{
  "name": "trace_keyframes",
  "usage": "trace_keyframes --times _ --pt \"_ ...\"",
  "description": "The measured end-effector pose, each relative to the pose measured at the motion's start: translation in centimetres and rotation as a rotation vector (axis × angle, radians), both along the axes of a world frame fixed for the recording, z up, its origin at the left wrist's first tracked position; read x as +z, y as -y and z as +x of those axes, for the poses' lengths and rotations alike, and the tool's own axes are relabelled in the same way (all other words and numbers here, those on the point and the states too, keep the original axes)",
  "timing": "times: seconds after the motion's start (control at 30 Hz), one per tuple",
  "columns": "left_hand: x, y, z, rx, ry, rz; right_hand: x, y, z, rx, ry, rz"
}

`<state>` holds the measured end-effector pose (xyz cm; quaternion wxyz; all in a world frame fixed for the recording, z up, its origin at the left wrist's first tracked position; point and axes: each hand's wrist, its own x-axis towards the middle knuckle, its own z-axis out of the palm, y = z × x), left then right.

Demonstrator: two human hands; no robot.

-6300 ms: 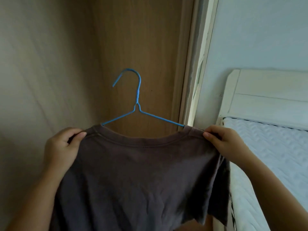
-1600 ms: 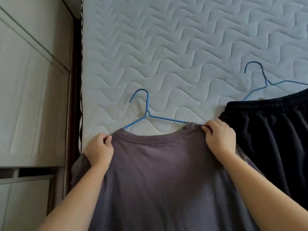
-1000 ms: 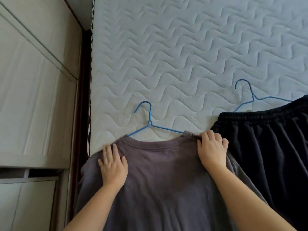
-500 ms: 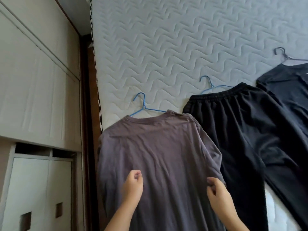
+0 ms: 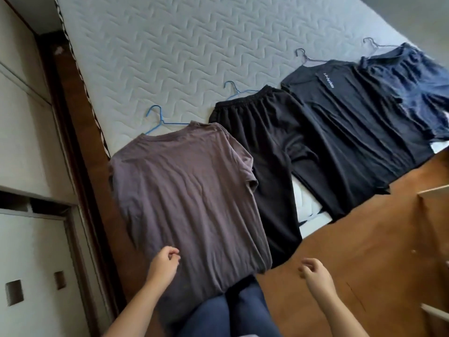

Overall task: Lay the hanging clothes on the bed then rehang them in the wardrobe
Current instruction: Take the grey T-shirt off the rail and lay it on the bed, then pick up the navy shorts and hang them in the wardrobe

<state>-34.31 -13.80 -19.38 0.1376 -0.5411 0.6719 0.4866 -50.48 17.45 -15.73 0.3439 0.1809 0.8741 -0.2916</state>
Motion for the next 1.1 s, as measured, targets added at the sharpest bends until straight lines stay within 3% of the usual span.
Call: trace_keyframes --times 0.27,0.57,0.9,1.1 --pt "1.7 -2.8 4.0 -0.026 0.003 0.001 2.9 -8.1 8.4 -0.271 -0.001 -0.031" --pt "2.8 -11.1 -1.4 -0.285 -0.01 0.016 2.2 -19.9 14.4 -0.6 -0.037 -0.077" --pt "4.0 -31.4 -13.3 -0.663 0.152 0.014 3.7 -41.8 16.1 -0.947 0.081 -0.174" --pt "6.5 -46.7 -22.7 -1.201 -0.012 -0.109 4.8 -51.1 18.0 -1.231 0.07 -0.077"
